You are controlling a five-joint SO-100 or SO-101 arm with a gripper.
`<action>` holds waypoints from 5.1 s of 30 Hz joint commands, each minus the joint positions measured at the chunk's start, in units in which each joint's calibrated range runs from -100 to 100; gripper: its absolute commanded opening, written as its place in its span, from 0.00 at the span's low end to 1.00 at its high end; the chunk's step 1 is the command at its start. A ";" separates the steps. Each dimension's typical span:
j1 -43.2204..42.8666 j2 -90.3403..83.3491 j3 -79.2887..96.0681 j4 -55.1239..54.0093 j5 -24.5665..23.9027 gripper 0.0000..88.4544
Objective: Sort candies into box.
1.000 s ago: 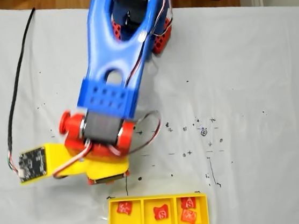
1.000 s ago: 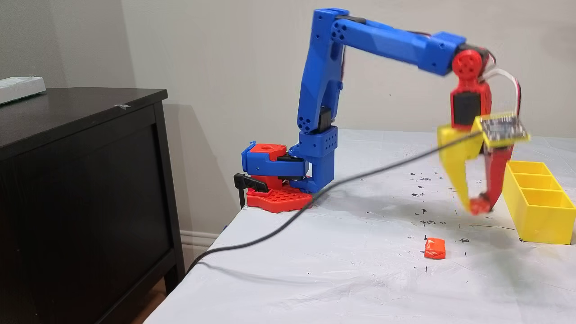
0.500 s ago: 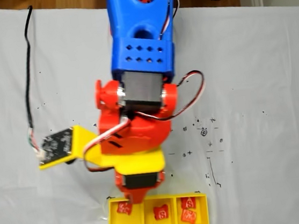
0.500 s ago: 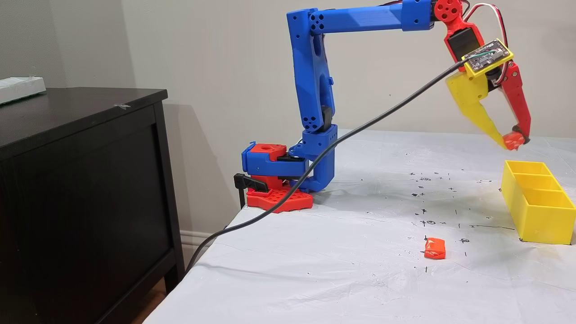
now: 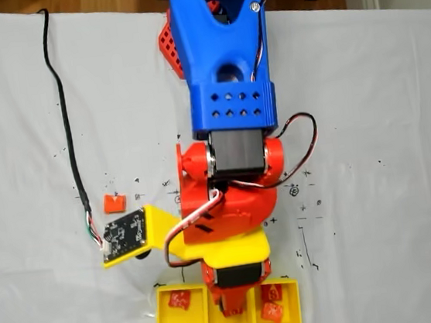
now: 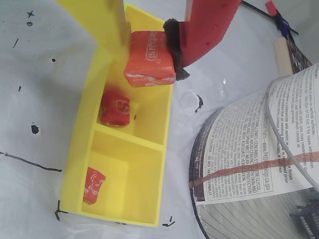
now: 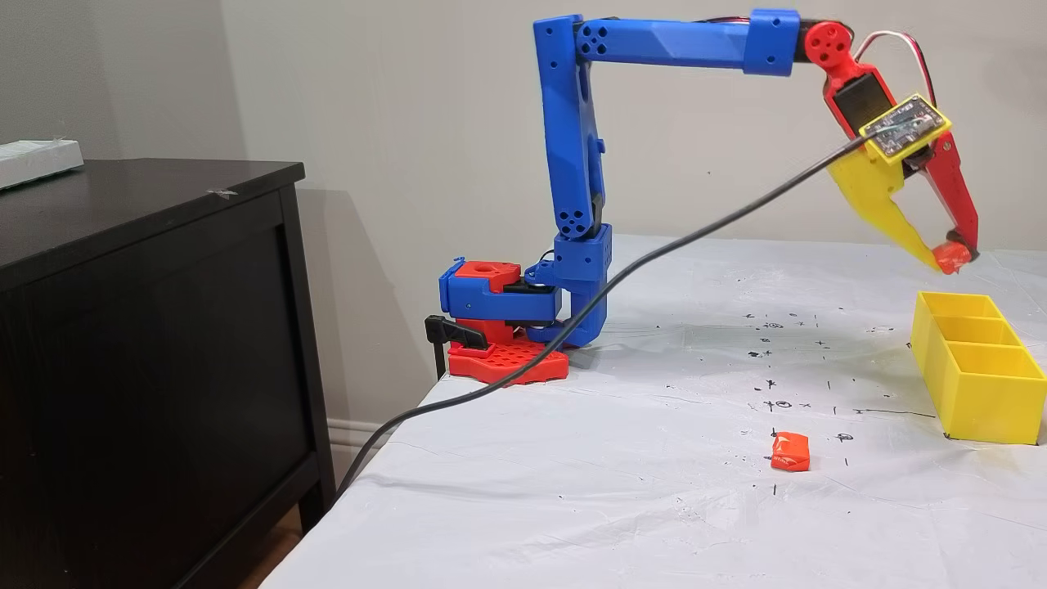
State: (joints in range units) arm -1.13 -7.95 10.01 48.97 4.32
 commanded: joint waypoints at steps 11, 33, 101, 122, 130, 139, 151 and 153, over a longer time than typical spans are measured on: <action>-0.86 4.81 -3.59 -0.87 -0.68 0.00; -1.50 8.80 -2.04 -7.26 -1.95 0.00; 21.96 9.90 -11.69 21.89 15.92 0.00; 28.12 4.90 0.23 20.99 20.37 0.03; 28.67 8.12 -3.04 20.90 20.07 0.27; 29.66 10.07 -1.95 18.86 20.90 0.29; 29.75 10.67 2.51 15.50 20.71 0.29; 29.48 11.18 2.42 15.50 20.46 0.28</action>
State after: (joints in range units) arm 28.68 3.81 13.26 65.00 25.03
